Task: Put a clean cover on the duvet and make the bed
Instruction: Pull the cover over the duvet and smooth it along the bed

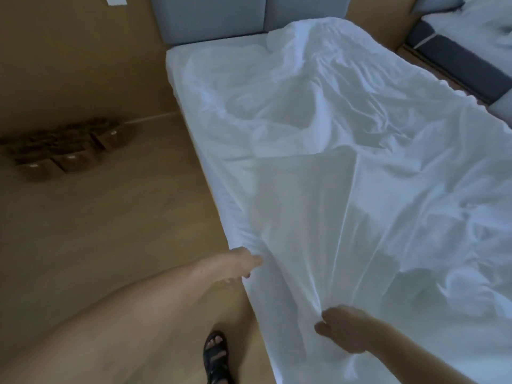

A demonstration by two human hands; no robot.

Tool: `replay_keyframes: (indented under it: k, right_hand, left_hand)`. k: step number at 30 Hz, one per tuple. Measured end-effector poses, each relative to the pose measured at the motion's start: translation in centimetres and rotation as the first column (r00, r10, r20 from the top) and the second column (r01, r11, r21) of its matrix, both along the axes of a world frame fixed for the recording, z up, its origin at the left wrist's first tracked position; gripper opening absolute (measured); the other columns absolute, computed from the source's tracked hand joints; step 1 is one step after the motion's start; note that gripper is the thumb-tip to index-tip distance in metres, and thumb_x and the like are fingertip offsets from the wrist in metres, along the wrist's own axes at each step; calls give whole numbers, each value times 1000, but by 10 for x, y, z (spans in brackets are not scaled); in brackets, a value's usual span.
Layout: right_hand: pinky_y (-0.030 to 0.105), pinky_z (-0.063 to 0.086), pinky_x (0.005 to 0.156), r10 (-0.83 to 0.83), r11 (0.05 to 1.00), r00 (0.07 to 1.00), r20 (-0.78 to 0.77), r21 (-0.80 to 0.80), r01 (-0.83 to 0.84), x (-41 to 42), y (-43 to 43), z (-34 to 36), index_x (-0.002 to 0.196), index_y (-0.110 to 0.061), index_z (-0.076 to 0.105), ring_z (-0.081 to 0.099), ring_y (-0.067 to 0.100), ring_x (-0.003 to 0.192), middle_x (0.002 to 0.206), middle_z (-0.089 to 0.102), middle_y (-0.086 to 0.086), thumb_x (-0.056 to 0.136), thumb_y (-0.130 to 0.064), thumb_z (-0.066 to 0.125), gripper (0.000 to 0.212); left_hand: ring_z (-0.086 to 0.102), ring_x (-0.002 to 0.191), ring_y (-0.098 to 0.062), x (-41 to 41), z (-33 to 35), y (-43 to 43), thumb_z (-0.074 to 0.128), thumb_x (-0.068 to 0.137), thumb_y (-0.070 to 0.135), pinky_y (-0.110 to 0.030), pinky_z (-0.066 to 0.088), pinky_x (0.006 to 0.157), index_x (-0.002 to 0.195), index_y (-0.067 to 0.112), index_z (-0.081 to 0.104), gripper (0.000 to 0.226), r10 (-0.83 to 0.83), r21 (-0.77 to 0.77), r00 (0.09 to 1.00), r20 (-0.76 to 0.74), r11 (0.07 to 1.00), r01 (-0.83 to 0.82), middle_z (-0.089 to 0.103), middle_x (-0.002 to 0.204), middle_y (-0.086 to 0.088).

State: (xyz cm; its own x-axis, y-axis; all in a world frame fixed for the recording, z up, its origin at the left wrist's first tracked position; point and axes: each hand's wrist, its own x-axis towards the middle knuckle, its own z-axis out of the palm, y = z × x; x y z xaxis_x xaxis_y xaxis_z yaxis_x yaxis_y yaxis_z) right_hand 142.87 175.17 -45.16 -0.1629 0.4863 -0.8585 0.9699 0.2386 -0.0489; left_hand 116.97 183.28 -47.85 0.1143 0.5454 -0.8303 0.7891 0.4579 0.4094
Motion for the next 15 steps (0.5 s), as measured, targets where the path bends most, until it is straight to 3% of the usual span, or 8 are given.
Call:
replay_keyframes:
  k: [3, 5, 7, 9, 10, 12, 13, 15]
  right_hand:
    - [30, 49, 86, 23, 988, 995, 101, -153, -8, -12, 7, -11, 109, -10, 67, 63, 28, 114, 109, 67, 12, 99, -41, 42, 41]
    - [26, 50, 78, -52, 996, 992, 112, -73, 60, -25, 30, -6, 107, -11, 70, 68, 23, 101, 95, 69, 8, 96, -44, 46, 42]
    - [32, 43, 97, -83, 954, 996, -10, 289, 83, -35, 68, -2, 126, -20, 61, 55, 24, 121, 127, 61, 5, 96, -51, 48, 45]
    - [39, 33, 107, -76, 792, 993, -94, 599, 117, -43, 108, 5, 145, -25, 41, 35, 25, 139, 150, 40, 2, 93, -52, 55, 60]
    - [43, 29, 111, -88, 755, 993, -81, 645, 119, -43, 128, 7, 153, -25, 27, 23, 26, 146, 158, 26, 3, 92, -52, 58, 74]
    - [49, 19, 117, -124, 798, 991, 55, 599, 67, -38, 159, 6, 158, -26, 2, 0, 29, 152, 165, -1, 5, 94, -48, 58, 88]
    - [50, 19, 116, -116, 815, 986, 119, 578, 26, -32, 168, 0, 158, -26, 2, 0, 30, 152, 165, -1, 5, 96, -44, 56, 84]
    - [43, 32, 107, -19, 805, 985, 174, 587, -88, -19, 174, -15, 150, -26, 32, 31, 27, 141, 153, 33, 4, 98, -31, 51, 56]
  left_hand:
    - [56, 81, -25, -8, -14, 35, 42, 98, 41, -29, 45, 70, 101, 5, 54, 37, 23, 6, 1000, -2, 1000, -23, 62, 104, -11]
    - [56, 79, -25, -7, -16, 50, 45, 97, 36, -29, 44, 66, 95, 9, 50, 28, -9, 11, 1000, 14, 1000, 9, 57, 98, -10]
    - [57, 78, -26, -10, -19, 64, 47, 96, 32, -28, 42, 61, 96, 12, 49, 20, -13, 20, 999, 48, 1000, 12, 55, 95, -9]
    - [57, 78, -27, -14, -21, 75, 49, 95, 29, -27, 39, 58, 96, 13, 51, 16, 8, 17, 998, 70, 1000, -9, 54, 96, -9]
    - [56, 77, -27, -17, -23, 79, 50, 95, 28, -26, 37, 56, 92, 14, 50, 14, 34, 16, 996, 84, 999, -35, 53, 95, -10]
    - [52, 74, -26, -22, -28, 83, 52, 94, 25, -25, 32, 52, 85, 16, 47, 14, 75, 27, 992, 100, 997, -78, 48, 91, -10]
    - [50, 73, -25, -24, -29, 84, 52, 94, 24, -24, 30, 50, 84, 16, 46, 14, 74, 35, 993, 94, 996, -77, 45, 88, -9]
    - [47, 72, -24, -24, -31, 84, 51, 93, 23, -25, 30, 51, 82, 17, 45, 14, 47, 36, 996, 73, 998, -50, 42, 85, -8]
